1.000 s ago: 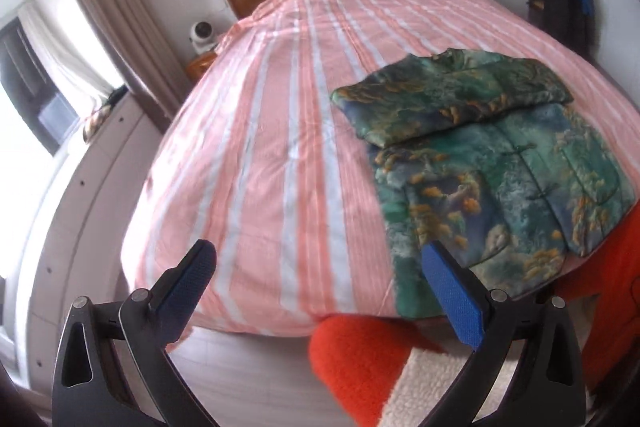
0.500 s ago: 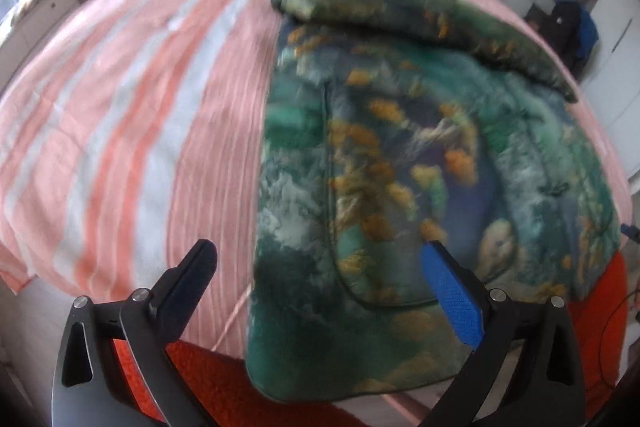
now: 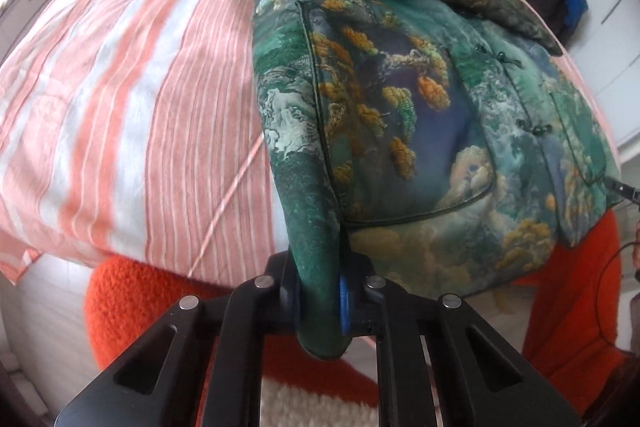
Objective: Fold large clothes
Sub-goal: 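Lift the hem with both tools and fold it up toward the collar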
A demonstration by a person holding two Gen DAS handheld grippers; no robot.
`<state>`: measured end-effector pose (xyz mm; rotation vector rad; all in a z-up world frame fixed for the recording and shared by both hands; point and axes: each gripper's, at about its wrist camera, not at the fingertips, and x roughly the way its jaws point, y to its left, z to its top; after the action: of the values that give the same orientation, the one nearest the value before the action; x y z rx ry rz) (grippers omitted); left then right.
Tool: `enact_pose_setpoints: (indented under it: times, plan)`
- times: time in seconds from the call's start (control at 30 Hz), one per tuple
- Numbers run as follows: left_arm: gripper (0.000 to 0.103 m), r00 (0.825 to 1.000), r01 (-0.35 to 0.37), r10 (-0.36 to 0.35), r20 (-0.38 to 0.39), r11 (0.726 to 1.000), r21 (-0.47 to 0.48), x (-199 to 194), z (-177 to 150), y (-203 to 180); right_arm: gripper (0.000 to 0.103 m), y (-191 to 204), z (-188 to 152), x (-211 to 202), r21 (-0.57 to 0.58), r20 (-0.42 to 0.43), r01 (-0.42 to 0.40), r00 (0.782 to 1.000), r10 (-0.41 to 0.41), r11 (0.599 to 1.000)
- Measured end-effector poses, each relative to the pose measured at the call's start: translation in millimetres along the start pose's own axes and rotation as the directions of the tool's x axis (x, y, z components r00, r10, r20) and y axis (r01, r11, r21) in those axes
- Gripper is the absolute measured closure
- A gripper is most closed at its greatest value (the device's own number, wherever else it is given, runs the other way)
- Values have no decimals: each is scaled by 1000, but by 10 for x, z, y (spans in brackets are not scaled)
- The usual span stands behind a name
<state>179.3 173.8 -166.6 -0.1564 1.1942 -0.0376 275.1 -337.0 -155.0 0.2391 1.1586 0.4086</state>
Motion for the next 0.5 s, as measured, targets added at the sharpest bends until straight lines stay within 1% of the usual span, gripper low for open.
enact_pose_setpoints:
  times: [0.07,0.13,0.17,0.2,0.23,0.27,0.3,0.33,0.4,0.43,0.5]
  plan:
    - [93,1000,14,-14,-19,1000,3,-88,-101,3,91,-1,-67,-111,-1,-4,-9,1000,9,1000]
    - [93,999,31,-31,-39,1000,-5,-203,-254,7,91,28,-187,-189,0,-30,-20,999,20,1000]
    - [93,997,54,-56,-44,998,-29,-273,-315,29,91,37,-263,-232,7,-47,-33,998,34,999]
    - [93,994,98,-101,-38,993,-73,-374,-358,75,91,38,-319,-275,19,-57,-51,997,52,999]
    - [93,990,134,-137,-22,985,-108,-469,-357,122,91,31,-361,-327,40,-63,-78,995,80,996]
    - [94,985,169,-170,7,975,-141,-588,-310,178,91,16,-370,-402,73,-56,-124,990,128,990]
    - [94,979,202,-198,44,966,-164,-718,-228,227,92,5,-344,-476,97,-37,-169,984,174,981]
    - [94,970,237,-224,91,956,-173,-860,-99,265,92,-6,-247,-604,124,6,-239,971,240,963]
    - [94,953,276,-250,171,950,-148,-1087,235,293,92,2,21,-790,127,82,-321,946,313,938]
    - [94,945,280,-251,210,952,-123,-1188,455,291,92,10,205,-889,113,122,-355,932,341,928]
    - [94,931,260,-231,282,963,-69,-1342,970,297,92,51,679,-1020,71,189,-396,906,377,916]
